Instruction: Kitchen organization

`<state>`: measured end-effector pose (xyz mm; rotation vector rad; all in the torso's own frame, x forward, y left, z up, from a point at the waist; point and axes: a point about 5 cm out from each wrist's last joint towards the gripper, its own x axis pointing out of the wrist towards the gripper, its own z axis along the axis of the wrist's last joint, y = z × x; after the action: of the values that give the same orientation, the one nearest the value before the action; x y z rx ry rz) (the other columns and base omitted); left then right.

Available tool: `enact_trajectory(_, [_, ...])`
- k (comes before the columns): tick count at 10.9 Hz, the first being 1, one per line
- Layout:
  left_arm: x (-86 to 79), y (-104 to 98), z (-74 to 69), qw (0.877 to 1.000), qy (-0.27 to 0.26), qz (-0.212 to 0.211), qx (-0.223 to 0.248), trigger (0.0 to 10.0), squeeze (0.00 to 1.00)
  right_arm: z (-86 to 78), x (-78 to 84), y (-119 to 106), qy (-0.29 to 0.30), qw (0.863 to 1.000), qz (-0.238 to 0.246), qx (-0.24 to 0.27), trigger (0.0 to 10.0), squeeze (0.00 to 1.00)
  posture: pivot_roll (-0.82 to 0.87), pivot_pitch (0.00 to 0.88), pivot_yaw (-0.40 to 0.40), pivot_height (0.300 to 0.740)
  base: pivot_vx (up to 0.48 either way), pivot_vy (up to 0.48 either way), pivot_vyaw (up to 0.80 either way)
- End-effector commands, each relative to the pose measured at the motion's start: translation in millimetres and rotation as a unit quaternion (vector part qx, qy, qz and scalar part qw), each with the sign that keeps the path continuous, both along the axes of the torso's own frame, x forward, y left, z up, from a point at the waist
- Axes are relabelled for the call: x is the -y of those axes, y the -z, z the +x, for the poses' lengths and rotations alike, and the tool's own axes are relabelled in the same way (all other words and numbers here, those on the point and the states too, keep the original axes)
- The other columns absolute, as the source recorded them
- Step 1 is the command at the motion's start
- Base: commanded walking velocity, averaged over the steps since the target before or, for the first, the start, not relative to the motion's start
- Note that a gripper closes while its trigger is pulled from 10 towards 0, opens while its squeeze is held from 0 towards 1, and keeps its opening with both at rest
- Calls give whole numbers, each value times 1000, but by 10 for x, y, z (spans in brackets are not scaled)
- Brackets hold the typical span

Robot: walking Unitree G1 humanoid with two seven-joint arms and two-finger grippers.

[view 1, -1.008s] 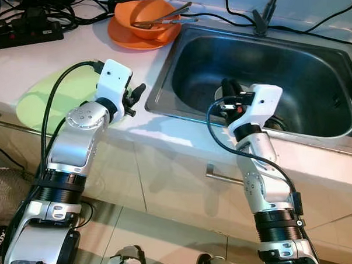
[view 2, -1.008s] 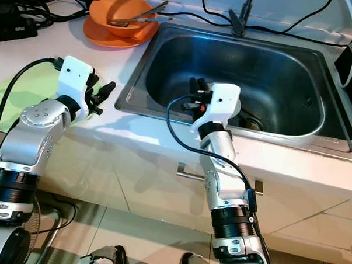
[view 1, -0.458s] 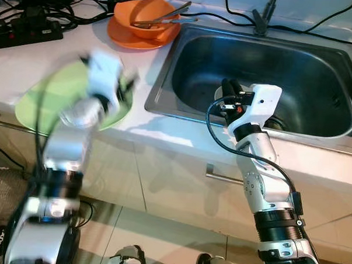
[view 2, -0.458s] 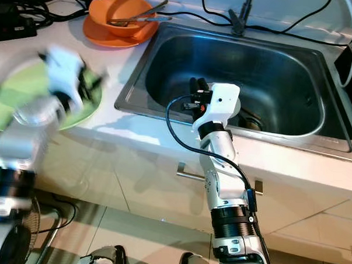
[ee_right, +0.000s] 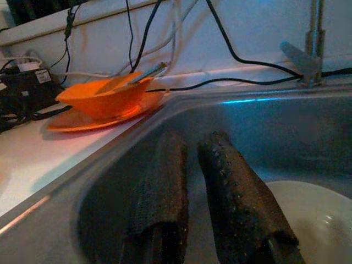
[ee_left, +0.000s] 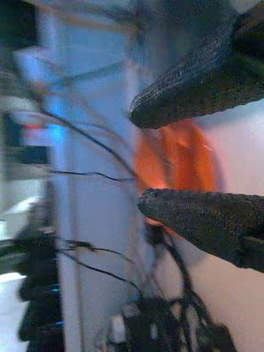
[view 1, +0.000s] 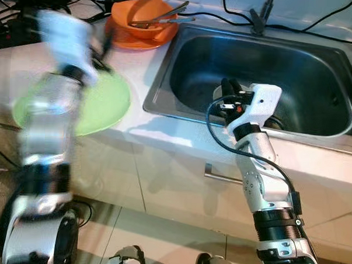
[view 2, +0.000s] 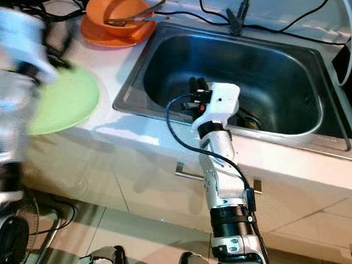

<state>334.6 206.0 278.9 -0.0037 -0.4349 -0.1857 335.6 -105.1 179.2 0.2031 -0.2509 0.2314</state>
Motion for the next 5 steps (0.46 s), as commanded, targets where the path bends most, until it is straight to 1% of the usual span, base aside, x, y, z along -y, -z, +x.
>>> enact_trajectory(1, [3,53,-126,997,47,-58,-2,10000,0,15,-15,-28,-1,1000,3,5,10000,0,134,111,-3,740,0,0,0])
enact_trajectory(2, [-78,104,-258,994,61,-93,4,10000,0,16,-14,-23,-2,1000,5,4,10000,0,142,113,-4,740,0,0,0])
enact_trajectory(3, [-206,157,-336,993,47,-110,2,10000,0,18,-23,-11,-4,1000,6,2,10000,0,151,114,-8,740,0,0,0])
enact_trajectory(4, [-370,242,-409,995,22,-93,-20,10000,0,19,-44,4,-9,1000,4,0,10000,0,163,117,-9,740,0,0,0])
enact_trajectory(5, [-462,277,-480,996,10,-84,-38,10000,0,24,-53,7,-12,1000,4,0,10000,0,166,119,-8,740,0,0,0])
